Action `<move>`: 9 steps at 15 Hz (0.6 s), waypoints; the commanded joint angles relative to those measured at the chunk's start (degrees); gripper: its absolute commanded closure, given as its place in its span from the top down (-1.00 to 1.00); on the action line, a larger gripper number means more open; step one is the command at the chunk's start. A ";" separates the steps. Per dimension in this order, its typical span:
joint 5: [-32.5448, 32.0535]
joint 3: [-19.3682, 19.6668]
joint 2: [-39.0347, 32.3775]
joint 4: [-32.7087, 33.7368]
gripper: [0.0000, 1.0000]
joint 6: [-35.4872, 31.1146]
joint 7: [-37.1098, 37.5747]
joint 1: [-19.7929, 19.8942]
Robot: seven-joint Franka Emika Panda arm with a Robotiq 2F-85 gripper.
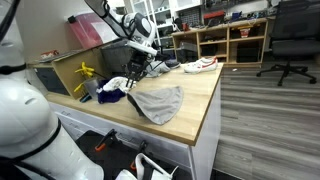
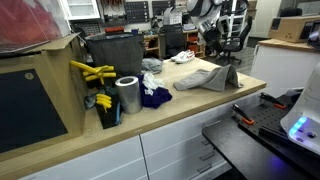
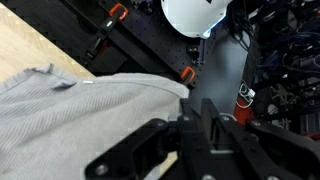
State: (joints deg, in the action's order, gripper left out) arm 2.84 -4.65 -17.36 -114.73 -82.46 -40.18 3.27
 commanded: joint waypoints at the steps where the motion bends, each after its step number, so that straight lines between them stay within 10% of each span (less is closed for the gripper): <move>1: 0.26 0.10 -0.54 1.84 0.03 2.64 -0.69 -0.30; 7: -0.61 0.85 1.20 0.16 0.91 -7.09 4.16 -0.65; 8: -0.69 1.15 1.22 -0.11 0.08 -10.44 5.92 -0.59; 9: -0.85 1.39 1.11 -0.41 0.16 -13.68 7.47 -0.50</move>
State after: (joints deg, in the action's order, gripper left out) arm 2.57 -4.37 -17.46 -114.33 -89.87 -36.82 3.19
